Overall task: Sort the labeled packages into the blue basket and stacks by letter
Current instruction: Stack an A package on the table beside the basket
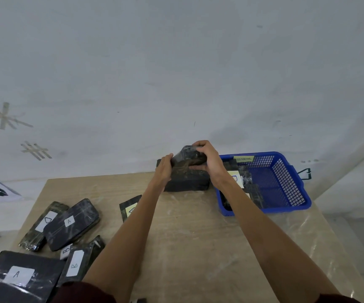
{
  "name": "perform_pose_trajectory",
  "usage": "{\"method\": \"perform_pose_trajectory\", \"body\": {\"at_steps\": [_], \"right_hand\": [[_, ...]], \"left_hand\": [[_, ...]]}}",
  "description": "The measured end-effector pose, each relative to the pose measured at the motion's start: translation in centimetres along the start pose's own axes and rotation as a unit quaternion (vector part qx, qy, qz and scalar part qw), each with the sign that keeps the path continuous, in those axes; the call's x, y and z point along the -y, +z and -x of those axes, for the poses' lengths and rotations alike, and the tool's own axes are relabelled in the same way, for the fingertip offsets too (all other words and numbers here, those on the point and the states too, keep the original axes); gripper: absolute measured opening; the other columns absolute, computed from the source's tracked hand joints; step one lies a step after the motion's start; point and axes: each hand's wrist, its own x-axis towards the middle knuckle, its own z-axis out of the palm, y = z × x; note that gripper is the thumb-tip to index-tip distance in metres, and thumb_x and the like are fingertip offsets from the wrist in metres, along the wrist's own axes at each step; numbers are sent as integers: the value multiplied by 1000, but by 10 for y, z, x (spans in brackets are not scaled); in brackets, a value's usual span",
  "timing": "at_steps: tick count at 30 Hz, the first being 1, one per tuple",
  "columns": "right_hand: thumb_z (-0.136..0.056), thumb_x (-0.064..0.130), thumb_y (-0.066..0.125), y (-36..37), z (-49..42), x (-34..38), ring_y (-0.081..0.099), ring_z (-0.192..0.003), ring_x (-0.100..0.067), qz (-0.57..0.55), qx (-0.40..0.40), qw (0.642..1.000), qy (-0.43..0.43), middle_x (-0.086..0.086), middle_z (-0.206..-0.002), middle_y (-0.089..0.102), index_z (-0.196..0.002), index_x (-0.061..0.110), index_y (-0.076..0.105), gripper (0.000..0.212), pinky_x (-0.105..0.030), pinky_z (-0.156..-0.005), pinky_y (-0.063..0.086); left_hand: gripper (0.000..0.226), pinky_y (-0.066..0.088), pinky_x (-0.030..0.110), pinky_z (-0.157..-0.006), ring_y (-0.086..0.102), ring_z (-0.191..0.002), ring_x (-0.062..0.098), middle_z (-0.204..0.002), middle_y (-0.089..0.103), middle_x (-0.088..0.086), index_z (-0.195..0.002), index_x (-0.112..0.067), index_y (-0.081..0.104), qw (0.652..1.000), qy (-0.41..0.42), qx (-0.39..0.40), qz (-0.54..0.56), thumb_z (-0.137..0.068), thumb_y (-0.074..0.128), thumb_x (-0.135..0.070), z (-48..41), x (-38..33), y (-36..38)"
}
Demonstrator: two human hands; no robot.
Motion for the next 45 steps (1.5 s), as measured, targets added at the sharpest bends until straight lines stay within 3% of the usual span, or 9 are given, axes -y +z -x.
{"method": "perform_pose_trajectory", "body": {"at_steps": [3,7,14,19,29,36,39,42,45], "right_hand": [[-102,13,44,3,2,-2,61,-113,-29,-19,36,999,4,-12,-120,60,-113,13,56,16,-52,-89,59],[-102,7,46,0,4,-1,64,-105,-27,-15,54,998,-13,-9,-116,60,-112,10,56,14,-49,-83,61],[-103,6,45,0,6,-1,64,-102,-25,11,60,997,-37,-7,-113,60,-114,8,54,14,-46,-79,61],[-103,6,45,0,6,2,65,-102,-27,3,56,997,-45,-10,-115,59,-110,11,55,13,-41,-71,63],[-102,5,45,1,6,7,64,-99,-26,20,60,996,-57,-7,-111,59,-106,13,56,14,-39,-68,61],[-99,34,62,-10,-1,-2,62,-111,-29,42,37,996,-64,-17,-121,55,-106,14,58,21,-45,-79,62],[-95,35,67,-21,-3,-8,61,-115,-29,44,23,997,-67,-15,-130,49,-119,22,61,28,-34,-77,61],[-98,27,64,-32,-2,-10,65,-108,-18,34,6,997,-71,-10,-122,57,-135,22,55,38,-26,-77,59],[-98,25,64,-38,-3,-14,65,-107,-15,44,-14,997,-67,-8,-124,60,-138,17,55,41,-28,-83,60]], "left_hand": [[45,40,41,-100,54,-110,18,-118,60,8,-114,-18,51,999,2,31,43,-106,17,-45,7,0,4],[39,37,44,-110,52,-112,20,-106,60,0,-98,-27,51,998,-1,39,59,-109,17,-40,1,9,7],[39,38,47,-114,52,-122,23,-123,59,7,-112,-21,51,997,4,49,56,-109,16,-36,-3,16,10],[37,39,46,-111,52,-114,21,-106,61,0,-101,-24,52,998,10,44,54,-109,17,-35,-2,11,10],[36,39,44,-108,53,-103,17,-105,60,0,-97,-25,48,997,27,43,65,-110,16,-35,4,8,10],[28,47,38,-90,50,-122,23,-131,49,9,-119,-17,47,997,66,15,44,-105,38,-40,2,9,2],[57,50,38,-99,55,-120,23,-137,51,12,-139,-12,42,994,70,-27,75,-95,62,-42,-2,10,-10],[113,45,43,-109,51,-131,29,-150,44,12,-155,-14,27,995,67,-45,62,-65,77,-58,0,12,-26],[116,47,32,-97,53,-129,26,-146,49,9,-157,-7,25,993,84,-58,51,-66,87,-44,-4,15,-37]]}}
